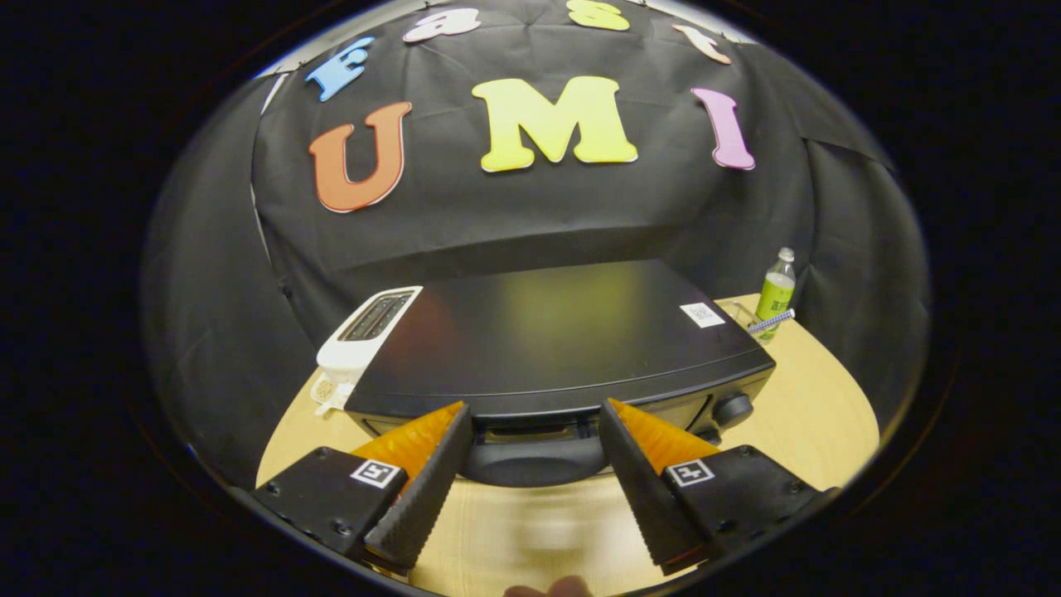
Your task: Open the toaster oven, put the food inside, and close the toaster oven door.
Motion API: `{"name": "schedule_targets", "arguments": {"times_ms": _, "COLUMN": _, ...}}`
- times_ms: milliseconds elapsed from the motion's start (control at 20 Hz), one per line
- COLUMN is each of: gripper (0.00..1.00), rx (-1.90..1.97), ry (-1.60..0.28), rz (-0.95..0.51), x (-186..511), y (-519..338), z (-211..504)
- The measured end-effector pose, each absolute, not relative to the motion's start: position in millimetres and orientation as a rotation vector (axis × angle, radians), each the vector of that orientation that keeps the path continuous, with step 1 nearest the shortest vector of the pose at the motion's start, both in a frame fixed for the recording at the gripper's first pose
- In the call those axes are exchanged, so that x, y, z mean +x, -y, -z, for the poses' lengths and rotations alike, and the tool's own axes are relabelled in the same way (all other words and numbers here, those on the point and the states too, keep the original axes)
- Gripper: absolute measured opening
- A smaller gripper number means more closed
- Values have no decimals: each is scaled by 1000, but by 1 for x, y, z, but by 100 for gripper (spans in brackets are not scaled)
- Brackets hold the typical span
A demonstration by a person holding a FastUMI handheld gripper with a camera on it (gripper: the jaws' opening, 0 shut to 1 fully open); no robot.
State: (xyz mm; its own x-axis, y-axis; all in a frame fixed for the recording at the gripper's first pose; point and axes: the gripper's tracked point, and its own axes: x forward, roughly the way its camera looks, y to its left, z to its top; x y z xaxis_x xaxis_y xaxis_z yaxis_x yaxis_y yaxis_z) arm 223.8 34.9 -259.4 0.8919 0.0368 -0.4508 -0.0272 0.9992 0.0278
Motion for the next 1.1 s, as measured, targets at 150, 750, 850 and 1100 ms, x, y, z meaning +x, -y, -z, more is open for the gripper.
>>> {"name": "schedule_targets", "arguments": {"times_ms": 150, "gripper": 100, "rx": -57, "ry": -433, "rz": -38, "x": 220, "y": -36, "z": 263}}
{"name": "schedule_targets", "arguments": {"times_ms": 750, "gripper": 100, "rx": -25, "ry": -506, "rz": -60, "x": 152, "y": -29, "z": 297}}
{"name": "schedule_targets", "arguments": {"times_ms": 850, "gripper": 100, "rx": -32, "ry": -550, "rz": -65, "x": 137, "y": -28, "z": 311}}
{"name": "schedule_targets", "arguments": {"times_ms": 1100, "gripper": 100, "rx": -29, "ry": -656, "rz": -74, "x": 111, "y": -21, "z": 348}}
